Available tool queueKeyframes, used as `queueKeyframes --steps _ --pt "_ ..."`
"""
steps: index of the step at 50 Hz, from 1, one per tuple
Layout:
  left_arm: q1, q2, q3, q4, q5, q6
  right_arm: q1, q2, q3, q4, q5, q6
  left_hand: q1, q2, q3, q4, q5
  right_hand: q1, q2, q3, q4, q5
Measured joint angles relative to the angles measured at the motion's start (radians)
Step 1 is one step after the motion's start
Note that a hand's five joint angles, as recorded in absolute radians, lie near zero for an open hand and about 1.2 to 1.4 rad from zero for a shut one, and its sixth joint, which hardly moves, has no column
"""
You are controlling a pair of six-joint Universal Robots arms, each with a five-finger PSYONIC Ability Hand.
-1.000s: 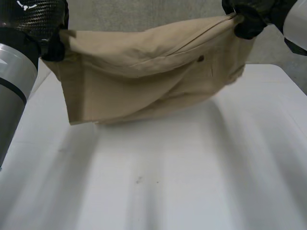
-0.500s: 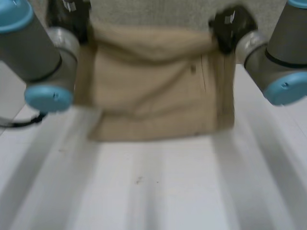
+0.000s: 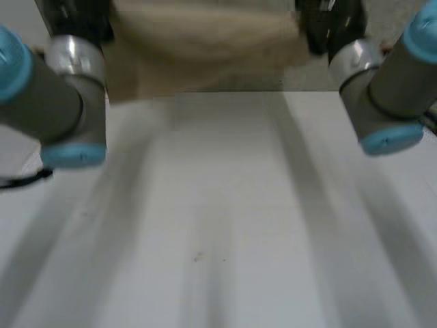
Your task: Fold the shorts.
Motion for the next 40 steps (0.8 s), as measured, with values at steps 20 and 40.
queueKeyframes --steps 20,40 --pt "-0.065 -0.027 -0.458 -0.307 0.001 -0.019 -0.007 0.1 0.327 0.4 -0.014 -0.151 0.0 0.0 0.001 0.0 0.0 0.001 0.0 0.004 0.0 0.0" --pt "-0.08 0.4 -0.743 -0.727 0.018 0.046 -0.063 -0.316 0.727 0.863 -0.057 -0.396 0.0 0.0 0.001 0.0 0.0 0.001 0.0 0.004 0.0 0.0"
